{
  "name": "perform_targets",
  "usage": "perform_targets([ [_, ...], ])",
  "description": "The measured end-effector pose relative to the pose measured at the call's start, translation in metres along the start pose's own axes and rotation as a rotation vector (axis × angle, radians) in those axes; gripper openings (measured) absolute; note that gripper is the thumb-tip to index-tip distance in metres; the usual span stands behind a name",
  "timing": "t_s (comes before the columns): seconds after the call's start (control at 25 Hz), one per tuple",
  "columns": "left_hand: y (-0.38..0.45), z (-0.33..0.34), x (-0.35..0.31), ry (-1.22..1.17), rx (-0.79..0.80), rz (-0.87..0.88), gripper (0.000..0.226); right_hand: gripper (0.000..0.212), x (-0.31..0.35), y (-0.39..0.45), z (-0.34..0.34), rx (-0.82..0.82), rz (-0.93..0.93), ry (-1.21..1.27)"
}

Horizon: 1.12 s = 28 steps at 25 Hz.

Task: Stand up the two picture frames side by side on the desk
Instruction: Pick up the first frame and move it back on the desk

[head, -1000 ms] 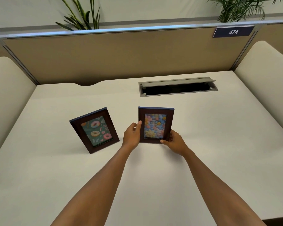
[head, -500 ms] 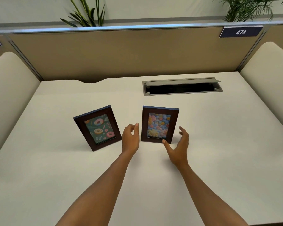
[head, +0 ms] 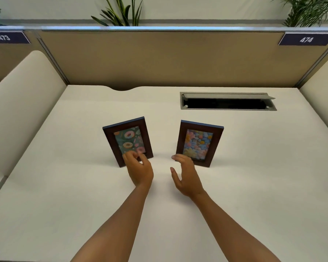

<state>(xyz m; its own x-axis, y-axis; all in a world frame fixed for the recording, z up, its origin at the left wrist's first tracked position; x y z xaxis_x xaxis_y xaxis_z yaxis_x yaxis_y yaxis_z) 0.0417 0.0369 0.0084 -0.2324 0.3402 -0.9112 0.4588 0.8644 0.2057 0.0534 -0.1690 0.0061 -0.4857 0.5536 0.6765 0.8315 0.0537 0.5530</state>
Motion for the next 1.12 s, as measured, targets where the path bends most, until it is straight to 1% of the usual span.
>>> perform_targets([
  [0.08, 0.009, -0.013, 0.013, -0.026, -0.094, -0.120, 0.015, 0.037, 0.005, 0.007, 0.015, 0.072, 0.084, 0.056],
  [0.16, 0.018, -0.027, 0.027, -0.033, -0.178, -0.222, 0.014, 0.037, 0.014, 0.014, 0.030, 0.124, 0.125, 0.113],
  [0.24, 0.026, -0.035, 0.037, -0.039, -0.217, -0.294, 0.015, 0.040, 0.024, 0.022, 0.045, 0.165, 0.152, 0.149],
  [0.36, 0.037, -0.037, 0.047, -0.060, -0.204, -0.397, 0.023, 0.048, 0.031, 0.034, 0.067, 0.176, 0.261, 0.179],
  [0.44, 0.040, -0.032, 0.044, -0.089, -0.144, -0.437, 0.032, 0.051, 0.026, 0.041, 0.079, 0.157, 0.371, 0.166],
  [0.52, 0.043, -0.028, 0.042, -0.101, -0.087, -0.460, 0.041, 0.052, 0.023, 0.045, 0.093, 0.186, 0.449, 0.165],
  [0.6, 0.045, -0.025, 0.042, -0.108, -0.052, -0.457, 0.044, 0.052, 0.023, 0.046, 0.105, 0.231, 0.485, 0.180],
  [0.68, 0.045, -0.025, 0.043, -0.123, -0.053, -0.449, 0.043, 0.048, 0.026, 0.046, 0.113, 0.251, 0.492, 0.215],
  [0.76, 0.043, -0.027, 0.042, -0.138, -0.087, -0.450, 0.042, 0.045, 0.027, 0.044, 0.116, 0.234, 0.510, 0.249],
  [0.88, 0.040, -0.030, 0.042, -0.126, -0.156, -0.484, 0.043, 0.043, 0.023, 0.037, 0.114, 0.141, 0.570, 0.263],
  [1.0, 0.037, -0.029, 0.038, -0.101, -0.179, -0.497, 0.046, 0.037, 0.024, 0.033, 0.108, 0.043, 0.548, 0.248],
  [1.12, 0.034, -0.025, 0.034, -0.105, -0.202, -0.512, 0.048, 0.035, 0.025, 0.033, 0.106, -0.013, 0.550, 0.254],
])
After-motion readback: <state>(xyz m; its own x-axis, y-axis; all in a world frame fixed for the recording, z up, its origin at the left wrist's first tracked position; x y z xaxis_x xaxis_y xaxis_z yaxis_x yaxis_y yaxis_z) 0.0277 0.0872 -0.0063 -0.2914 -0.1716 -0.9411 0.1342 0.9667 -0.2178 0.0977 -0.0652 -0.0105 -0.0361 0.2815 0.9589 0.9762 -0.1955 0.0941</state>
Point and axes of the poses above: each hand's wrist, its own y-axis towards the middle knuckle, its own z-axis out of the palm, x = y × z, the point moved 8 cm from there along y, towards the middle knuckle, and after that the axes turned 14 degrees about -x, right-handed, at the moved point
